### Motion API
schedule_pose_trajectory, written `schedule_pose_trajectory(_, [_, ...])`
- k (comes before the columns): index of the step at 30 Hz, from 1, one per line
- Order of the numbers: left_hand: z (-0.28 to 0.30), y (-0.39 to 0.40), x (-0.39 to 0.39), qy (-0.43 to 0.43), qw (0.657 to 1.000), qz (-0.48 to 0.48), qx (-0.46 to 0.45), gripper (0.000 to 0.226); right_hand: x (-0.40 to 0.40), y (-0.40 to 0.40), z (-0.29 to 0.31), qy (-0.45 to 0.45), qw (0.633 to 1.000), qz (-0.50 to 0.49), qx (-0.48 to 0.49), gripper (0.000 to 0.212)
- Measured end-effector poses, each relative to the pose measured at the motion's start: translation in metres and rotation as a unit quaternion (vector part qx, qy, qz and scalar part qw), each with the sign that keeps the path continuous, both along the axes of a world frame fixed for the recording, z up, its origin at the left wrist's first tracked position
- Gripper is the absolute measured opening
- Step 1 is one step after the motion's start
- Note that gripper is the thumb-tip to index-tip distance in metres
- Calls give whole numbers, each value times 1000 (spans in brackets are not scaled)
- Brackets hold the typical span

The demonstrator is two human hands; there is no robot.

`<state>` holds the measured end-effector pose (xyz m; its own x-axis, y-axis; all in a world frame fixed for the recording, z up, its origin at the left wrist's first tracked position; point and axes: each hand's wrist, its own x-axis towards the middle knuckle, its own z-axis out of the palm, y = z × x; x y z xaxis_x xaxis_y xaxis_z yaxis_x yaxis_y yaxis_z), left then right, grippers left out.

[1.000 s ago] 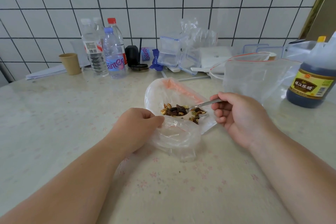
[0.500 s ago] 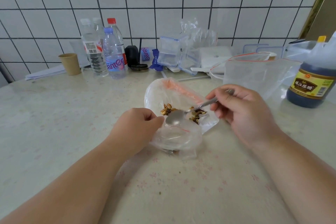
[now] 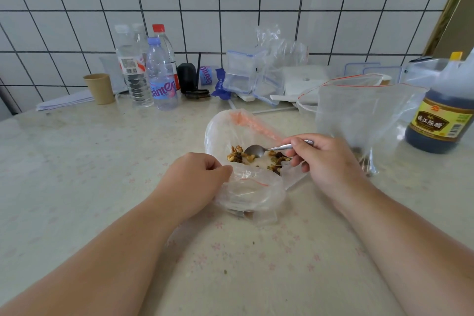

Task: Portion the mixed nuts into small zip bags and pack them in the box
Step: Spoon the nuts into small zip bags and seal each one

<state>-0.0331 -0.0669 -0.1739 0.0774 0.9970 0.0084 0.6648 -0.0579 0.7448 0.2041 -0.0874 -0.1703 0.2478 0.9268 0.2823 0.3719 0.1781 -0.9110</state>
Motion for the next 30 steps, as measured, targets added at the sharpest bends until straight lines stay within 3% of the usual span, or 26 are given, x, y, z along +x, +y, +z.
schedule_pose_trajectory(8, [1,-1,0,2,1000,-3,0,33,2,2,2,130,991,9,-40,29])
schedule_pose_trajectory(14, [2,-2,1,3,1000,-13,-5,32,1,4,3,160,979,43,-123,30])
schedule_pose_trajectory(18, [2,-2,1,-5,1000,-14,-4,32,-1,6,3,265,952,15,-153,30])
schedule_pose_trajectory(25, [6,-1,-1,-58,997,-11,-42,30,3,1,11,368,920,15,-135,25])
schedule_pose_trajectory(30, [8,-2,-2,-78,996,-1,-54,31,5,-6,19,371,918,70,-119,28])
